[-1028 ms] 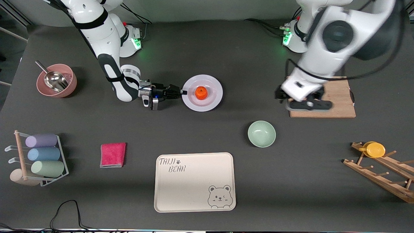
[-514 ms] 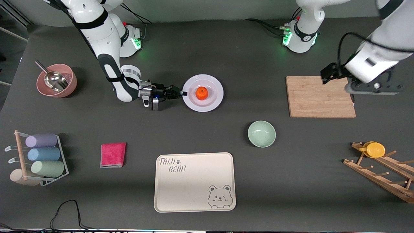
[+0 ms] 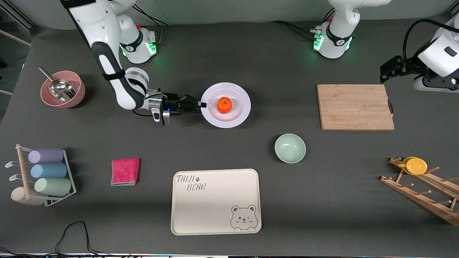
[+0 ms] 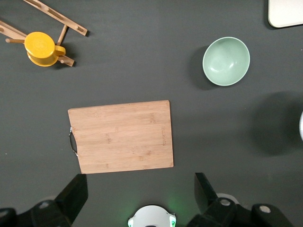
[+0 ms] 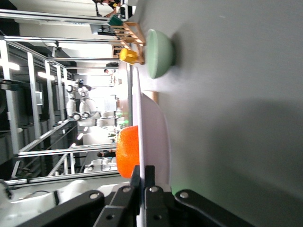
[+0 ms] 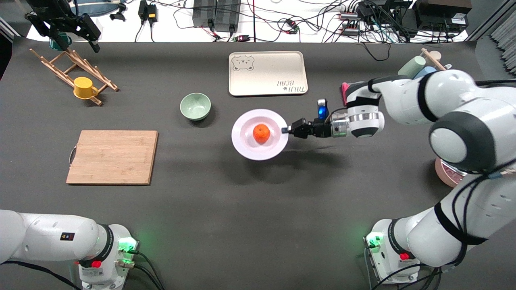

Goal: Place orange and plate with both arms
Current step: 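Slide the plate with the right gripper onto the bear tray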

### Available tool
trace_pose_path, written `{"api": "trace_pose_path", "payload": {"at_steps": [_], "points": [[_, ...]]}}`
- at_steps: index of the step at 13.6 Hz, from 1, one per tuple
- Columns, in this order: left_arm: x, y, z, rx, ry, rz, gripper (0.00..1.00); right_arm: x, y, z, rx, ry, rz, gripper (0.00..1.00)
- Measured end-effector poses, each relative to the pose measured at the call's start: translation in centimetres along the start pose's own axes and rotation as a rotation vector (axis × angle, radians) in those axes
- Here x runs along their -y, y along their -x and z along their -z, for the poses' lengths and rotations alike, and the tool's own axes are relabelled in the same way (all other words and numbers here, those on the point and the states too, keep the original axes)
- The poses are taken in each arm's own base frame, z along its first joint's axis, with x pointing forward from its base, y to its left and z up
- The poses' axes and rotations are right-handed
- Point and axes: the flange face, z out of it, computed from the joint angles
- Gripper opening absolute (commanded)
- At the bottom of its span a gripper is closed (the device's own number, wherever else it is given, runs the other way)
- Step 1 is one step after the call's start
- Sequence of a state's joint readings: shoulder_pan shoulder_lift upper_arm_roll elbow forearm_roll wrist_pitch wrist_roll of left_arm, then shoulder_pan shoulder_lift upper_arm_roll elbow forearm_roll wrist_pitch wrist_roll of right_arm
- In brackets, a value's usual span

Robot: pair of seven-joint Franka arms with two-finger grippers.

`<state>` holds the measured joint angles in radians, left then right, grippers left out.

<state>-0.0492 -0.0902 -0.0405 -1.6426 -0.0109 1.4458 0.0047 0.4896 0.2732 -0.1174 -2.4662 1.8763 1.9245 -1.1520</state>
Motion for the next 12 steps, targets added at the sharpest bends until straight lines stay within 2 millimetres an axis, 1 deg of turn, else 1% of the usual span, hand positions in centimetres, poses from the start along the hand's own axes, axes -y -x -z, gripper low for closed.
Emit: {"api": "trace_pose_path", "payload": {"at_steps": [1, 2, 4, 5, 6, 7, 9, 10, 12], "points": [[0.0, -0.1, -0.2, 0.003, 0.0, 0.0, 1.0, 1.3, -0.3, 0.3, -0.002, -0.009, 0.0, 0.0], [0.0, -0.2, -0.3, 0.006, 0.0, -0.001, 1.0, 2.1, -0.5, 0.5, -0.006, -0.014, 0.0, 0.0], [-0.1, -0.4, -0.5, 0.01, 0.0, -0.003, 1.0, 2.2, -1.5, 1.3, -0.015, -0.002, 0.012, 0.0], [-0.1, -0.4, -0.5, 0.009, 0.001, -0.003, 1.0, 2.1, -2.9, 1.9, -0.013, 0.014, 0.026, 0.0], [-0.1, -0.4, -0.5, 0.007, 0.003, -0.002, 1.0, 2.1, -4.9, 2.6, -0.014, 0.027, 0.033, 0.0], [0.0, -0.4, -0.5, 0.007, 0.005, -0.001, 1.0, 2.2, -7.7, 3.2, -0.024, 0.037, 0.032, 0.0], [0.3, -0.4, -0.5, 0.008, 0.007, 0.004, 1.0, 2.3, -14.0, 4.0, -0.062, 0.049, 0.031, 0.0], [0.4, -0.5, -0.6, 0.009, 0.008, 0.007, 1.0, 2.2, -16.9, 3.8, -0.076, 0.052, 0.035, 0.0], [0.4, -0.6, -0.8, 0.013, 0.008, 0.007, 1.0, 1.9, -21.6, 2.5, -0.086, 0.05, 0.032, 0.0]]}}
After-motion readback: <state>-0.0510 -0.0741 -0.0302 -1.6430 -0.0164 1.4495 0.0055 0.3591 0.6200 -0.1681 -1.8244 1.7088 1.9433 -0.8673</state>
